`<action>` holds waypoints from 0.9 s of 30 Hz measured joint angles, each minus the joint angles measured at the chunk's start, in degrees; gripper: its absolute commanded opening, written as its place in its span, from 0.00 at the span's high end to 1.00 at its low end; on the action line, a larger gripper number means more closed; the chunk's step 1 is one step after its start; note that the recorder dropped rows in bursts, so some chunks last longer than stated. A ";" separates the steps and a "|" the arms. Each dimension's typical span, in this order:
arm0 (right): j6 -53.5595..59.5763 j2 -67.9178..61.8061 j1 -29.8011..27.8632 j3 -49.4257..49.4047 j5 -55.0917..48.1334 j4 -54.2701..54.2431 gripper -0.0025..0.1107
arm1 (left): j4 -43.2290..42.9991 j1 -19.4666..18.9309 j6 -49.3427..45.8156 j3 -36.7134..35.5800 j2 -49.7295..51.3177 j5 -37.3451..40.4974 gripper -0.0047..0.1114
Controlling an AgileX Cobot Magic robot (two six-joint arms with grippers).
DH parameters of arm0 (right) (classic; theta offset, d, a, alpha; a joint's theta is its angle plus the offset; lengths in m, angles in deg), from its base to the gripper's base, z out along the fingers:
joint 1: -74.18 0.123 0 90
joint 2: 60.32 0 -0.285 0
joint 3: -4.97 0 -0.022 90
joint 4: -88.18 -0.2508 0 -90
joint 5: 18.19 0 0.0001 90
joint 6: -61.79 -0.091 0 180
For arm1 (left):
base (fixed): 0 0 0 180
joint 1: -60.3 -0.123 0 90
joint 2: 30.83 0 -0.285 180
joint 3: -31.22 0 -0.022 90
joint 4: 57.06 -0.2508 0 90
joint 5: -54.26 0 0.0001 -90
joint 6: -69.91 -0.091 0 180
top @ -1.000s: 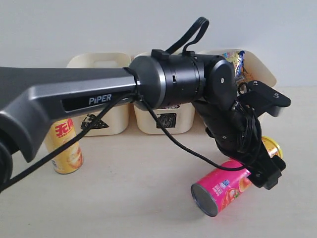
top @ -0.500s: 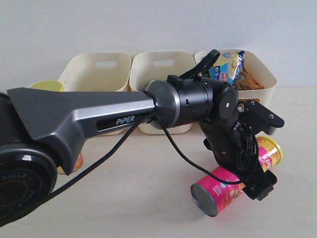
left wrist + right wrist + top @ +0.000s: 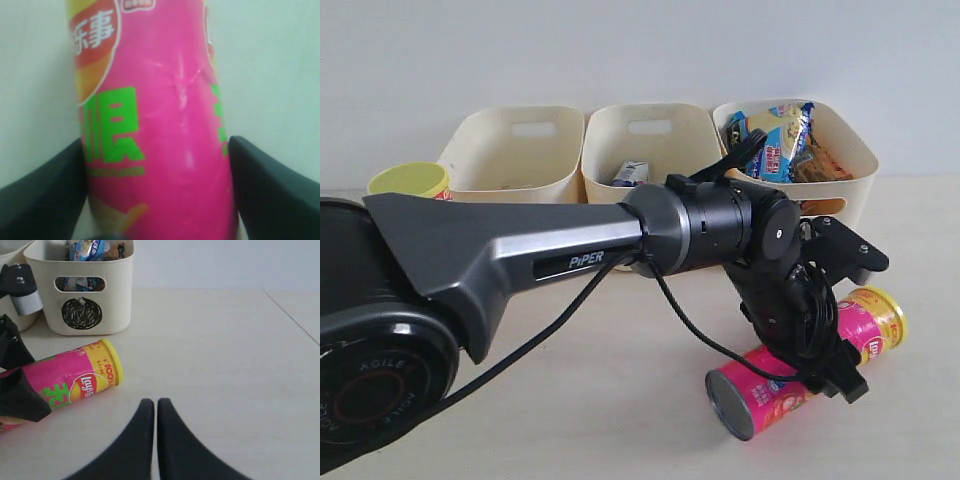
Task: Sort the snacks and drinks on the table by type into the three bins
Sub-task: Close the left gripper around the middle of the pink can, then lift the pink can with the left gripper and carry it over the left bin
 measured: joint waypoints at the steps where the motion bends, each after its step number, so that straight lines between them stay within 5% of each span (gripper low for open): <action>1: 0.00 0.00 0.00 0.00 0.00 0.00 0.98 | -0.22 0.00 0.00 0.01 0.00 0.00 0.92; 9: 0.00 0.00 0.00 0.00 0.00 0.00 0.98 | -2.92 0.00 0.24 0.23 -1.95 2.19 0.92; 27: 0.00 0.00 0.00 0.00 0.00 0.00 0.98 | -11.63 -0.89 4.50 -1.12 -24.54 12.63 0.92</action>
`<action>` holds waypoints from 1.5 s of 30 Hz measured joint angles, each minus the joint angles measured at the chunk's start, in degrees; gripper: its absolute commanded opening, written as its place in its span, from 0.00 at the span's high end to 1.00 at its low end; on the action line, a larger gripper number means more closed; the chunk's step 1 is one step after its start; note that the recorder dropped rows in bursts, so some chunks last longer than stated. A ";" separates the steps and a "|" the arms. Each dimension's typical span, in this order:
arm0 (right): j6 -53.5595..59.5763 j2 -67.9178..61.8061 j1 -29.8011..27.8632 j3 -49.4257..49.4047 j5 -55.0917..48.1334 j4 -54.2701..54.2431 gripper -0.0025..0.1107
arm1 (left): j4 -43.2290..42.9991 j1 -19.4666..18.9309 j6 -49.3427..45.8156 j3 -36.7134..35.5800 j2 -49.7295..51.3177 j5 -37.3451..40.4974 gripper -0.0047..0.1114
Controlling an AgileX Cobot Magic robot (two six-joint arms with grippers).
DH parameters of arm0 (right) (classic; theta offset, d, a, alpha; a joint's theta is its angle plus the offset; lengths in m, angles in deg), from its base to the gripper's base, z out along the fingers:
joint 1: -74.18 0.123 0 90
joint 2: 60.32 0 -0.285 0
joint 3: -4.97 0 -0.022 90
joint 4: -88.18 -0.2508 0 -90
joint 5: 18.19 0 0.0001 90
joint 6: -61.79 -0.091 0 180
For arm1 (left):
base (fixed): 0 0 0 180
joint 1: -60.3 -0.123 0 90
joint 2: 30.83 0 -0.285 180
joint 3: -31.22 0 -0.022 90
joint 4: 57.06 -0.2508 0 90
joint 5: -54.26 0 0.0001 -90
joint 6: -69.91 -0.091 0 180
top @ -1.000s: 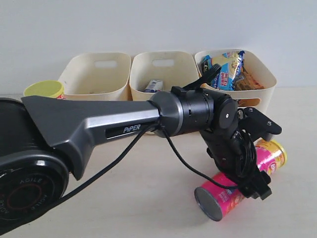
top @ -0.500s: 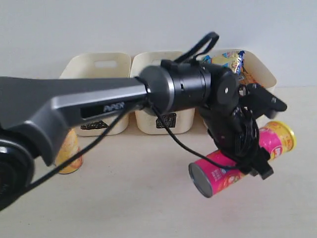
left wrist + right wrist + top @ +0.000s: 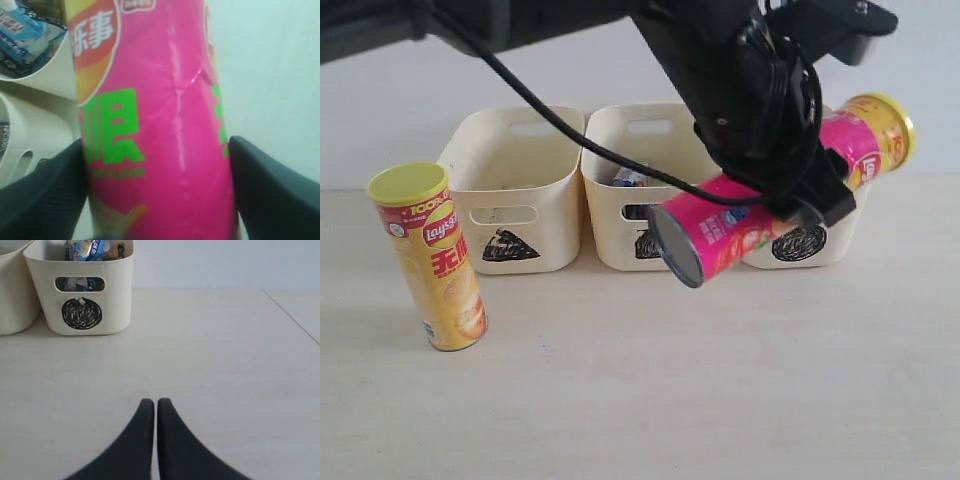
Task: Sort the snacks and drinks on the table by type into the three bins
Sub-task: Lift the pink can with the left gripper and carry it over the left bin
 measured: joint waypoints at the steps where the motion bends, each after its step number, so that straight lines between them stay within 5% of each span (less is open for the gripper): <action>1: 0.00 0.00 0.00 0.00 0.00 0.00 0.98 | 0.01 -0.48 0.28 -1.32 -1.42 0.00 0.92; 10: 0.00 0.00 0.00 0.00 0.00 0.00 0.98 | -0.12 -7.18 2.47 -12.78 -11.82 -4.70 0.92; 13: 0.00 0.00 0.00 0.00 0.00 0.00 0.98 | -0.24 -12.35 3.04 -16.46 -15.18 -5.39 0.92; 31: 0.00 0.00 0.00 0.00 0.00 0.00 0.98 | -0.24 -30.45 7.23 -21.42 -15.84 -22.41 0.92; 45: 0.00 0.00 0.00 0.00 0.00 0.00 0.98 | 0.42 -36.23 8.10 -20.80 -3.73 -41.36 0.92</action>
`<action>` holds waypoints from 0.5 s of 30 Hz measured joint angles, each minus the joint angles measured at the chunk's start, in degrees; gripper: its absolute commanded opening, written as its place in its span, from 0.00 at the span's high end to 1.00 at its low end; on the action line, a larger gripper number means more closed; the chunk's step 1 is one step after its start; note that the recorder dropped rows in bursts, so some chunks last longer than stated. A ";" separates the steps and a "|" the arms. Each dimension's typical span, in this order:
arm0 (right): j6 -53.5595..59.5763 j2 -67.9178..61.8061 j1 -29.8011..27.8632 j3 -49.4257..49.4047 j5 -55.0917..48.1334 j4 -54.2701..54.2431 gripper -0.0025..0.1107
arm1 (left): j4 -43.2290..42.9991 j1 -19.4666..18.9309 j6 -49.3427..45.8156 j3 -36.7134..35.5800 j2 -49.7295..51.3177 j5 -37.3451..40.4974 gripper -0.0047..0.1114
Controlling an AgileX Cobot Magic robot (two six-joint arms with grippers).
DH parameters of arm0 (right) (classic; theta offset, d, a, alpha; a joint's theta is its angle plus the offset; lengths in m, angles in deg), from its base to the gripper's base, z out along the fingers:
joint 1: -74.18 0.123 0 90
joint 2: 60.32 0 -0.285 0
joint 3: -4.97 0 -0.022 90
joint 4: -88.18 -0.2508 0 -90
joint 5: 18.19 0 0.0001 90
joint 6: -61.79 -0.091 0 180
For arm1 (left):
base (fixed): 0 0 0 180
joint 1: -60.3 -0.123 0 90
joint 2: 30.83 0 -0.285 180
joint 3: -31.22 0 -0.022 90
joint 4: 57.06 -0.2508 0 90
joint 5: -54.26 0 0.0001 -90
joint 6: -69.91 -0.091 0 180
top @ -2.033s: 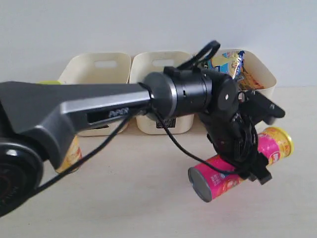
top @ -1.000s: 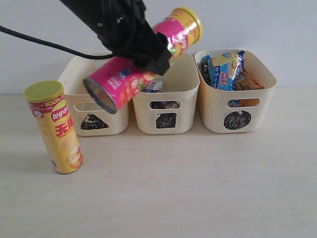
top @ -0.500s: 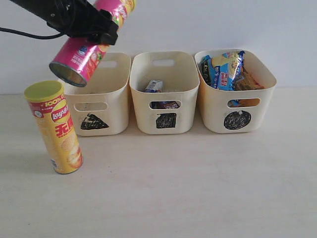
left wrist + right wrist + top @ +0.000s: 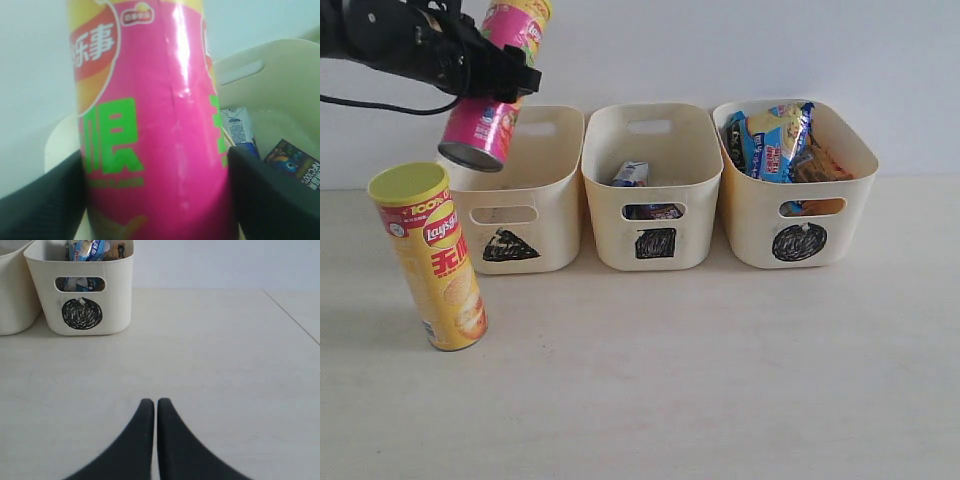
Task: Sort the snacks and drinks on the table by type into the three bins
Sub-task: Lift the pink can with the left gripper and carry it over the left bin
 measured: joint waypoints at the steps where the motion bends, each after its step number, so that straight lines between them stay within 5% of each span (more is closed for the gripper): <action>1: 0.00 0.00 0.00 0.00 0.00 0.00 0.98 | 0.00 0.00 0.00 0.60 0.96 -0.57 0.92; 15: 0.00 0.00 0.00 0.00 0.00 0.00 0.98 | 0.00 0.00 0.34 9.70 13.15 -4.23 0.87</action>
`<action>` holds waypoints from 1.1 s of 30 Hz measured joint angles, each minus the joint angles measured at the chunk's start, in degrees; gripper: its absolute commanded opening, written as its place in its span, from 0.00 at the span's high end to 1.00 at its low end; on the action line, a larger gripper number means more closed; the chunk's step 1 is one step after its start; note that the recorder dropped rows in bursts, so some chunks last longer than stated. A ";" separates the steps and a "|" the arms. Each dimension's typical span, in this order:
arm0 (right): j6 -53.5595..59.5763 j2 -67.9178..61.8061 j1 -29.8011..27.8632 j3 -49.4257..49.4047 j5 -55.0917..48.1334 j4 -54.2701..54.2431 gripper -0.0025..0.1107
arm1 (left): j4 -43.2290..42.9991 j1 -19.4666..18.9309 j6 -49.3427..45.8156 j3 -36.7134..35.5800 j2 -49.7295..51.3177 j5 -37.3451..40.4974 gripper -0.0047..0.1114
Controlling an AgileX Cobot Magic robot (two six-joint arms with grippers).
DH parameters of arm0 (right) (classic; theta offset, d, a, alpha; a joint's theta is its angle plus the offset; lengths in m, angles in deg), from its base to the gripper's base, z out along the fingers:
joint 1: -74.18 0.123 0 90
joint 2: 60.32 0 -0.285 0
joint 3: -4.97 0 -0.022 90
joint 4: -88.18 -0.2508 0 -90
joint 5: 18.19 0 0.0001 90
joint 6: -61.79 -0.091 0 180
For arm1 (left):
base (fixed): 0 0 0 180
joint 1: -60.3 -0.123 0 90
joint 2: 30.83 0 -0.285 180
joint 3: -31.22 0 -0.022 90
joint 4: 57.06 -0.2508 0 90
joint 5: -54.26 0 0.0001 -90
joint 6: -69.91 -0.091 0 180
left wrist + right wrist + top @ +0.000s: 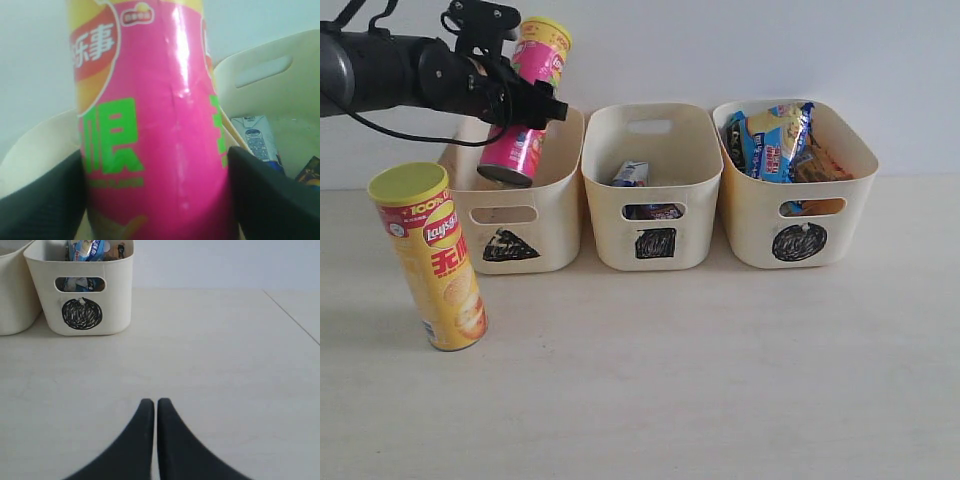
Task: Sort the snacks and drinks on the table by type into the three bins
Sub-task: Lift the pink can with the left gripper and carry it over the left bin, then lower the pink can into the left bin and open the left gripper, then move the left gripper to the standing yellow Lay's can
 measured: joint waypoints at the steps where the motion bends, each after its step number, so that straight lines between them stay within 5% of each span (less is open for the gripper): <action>1: 0.00 0.00 0.00 0.00 0.00 0.00 0.98 | 0.00 0.00 0.00 0.50 0.55 0.00 0.82; 8: 0.00 0.00 0.00 0.00 0.00 0.00 0.98 | 0.00 0.00 0.00 1.65 2.60 0.28 0.44; 20: 0.00 0.00 0.00 0.00 0.00 0.00 0.98 | 0.00 0.00 0.08 1.79 2.60 0.00 0.15; 25: 0.00 0.00 0.00 0.00 0.00 0.00 0.98 | 0.00 0.00 0.08 2.13 1.72 1.01 0.25; 29: 0.00 0.00 0.00 0.00 0.00 0.00 0.98 | -2.52 0.00 0.08 2.13 -2.84 5.58 0.58; 31: 0.00 0.00 0.00 0.00 0.00 0.00 0.98 | -4.46 0.00 0.08 2.26 -5.45 8.97 0.87; 33: 0.00 0.00 0.00 0.00 0.00 0.00 0.98 | -5.96 -0.23 0.08 2.28 -7.87 13.11 0.91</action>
